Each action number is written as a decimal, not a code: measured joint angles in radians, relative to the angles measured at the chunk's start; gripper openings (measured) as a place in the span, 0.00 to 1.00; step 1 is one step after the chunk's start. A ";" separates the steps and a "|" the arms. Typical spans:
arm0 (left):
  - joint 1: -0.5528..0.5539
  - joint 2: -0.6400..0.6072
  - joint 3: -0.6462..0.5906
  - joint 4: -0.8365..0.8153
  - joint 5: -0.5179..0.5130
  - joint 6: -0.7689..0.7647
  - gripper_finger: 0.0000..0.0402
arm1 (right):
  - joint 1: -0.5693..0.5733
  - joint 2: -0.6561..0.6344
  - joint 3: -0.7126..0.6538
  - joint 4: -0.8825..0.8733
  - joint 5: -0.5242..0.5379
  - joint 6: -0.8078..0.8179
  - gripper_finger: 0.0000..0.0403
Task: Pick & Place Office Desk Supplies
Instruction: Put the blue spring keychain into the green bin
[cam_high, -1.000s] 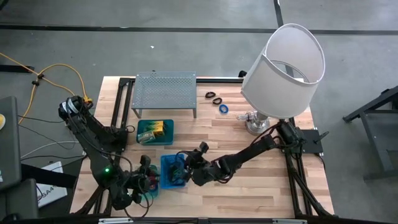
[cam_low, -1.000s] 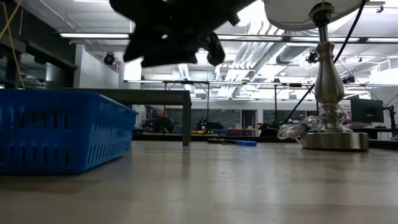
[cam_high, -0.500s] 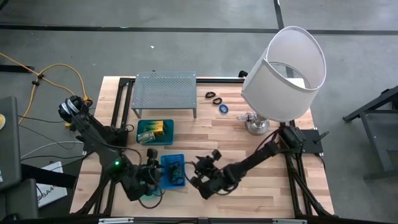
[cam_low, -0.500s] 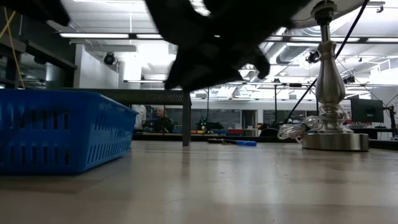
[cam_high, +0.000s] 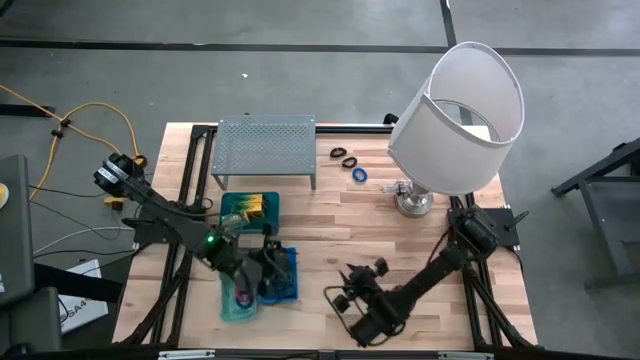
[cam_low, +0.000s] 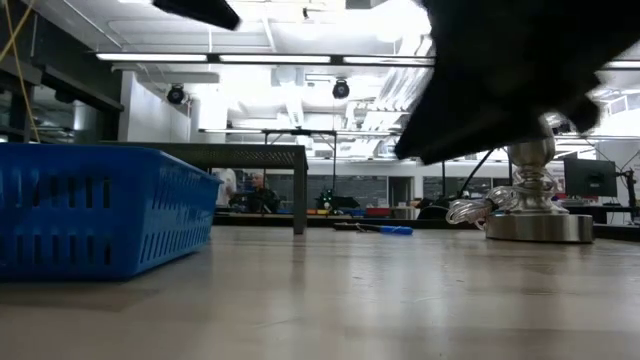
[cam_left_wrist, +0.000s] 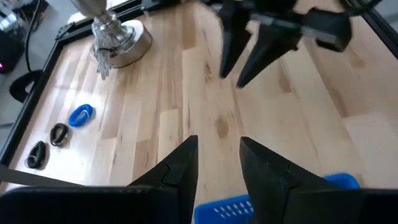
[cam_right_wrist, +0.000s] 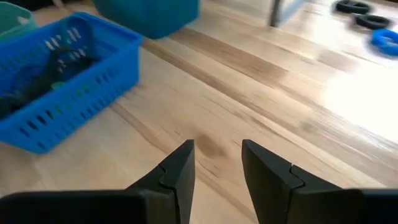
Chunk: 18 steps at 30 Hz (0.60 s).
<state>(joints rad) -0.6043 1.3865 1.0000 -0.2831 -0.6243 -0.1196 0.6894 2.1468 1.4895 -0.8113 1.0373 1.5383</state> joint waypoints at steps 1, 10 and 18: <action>0.016 0.000 0.000 0.006 0.017 0.000 0.28 | 0.018 0.000 0.000 -0.056 0.003 0.063 0.30; 0.137 0.000 0.000 0.009 0.142 -0.006 0.28 | 0.205 0.000 0.000 -0.399 0.022 0.497 0.30; 0.179 0.000 0.000 0.009 0.143 -0.007 0.28 | 0.285 0.000 0.000 -0.433 0.068 0.479 0.30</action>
<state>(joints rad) -0.4252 1.3865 1.0000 -0.2741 -0.4808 -0.1265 0.9741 2.1468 1.4895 -1.2443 1.1053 2.0169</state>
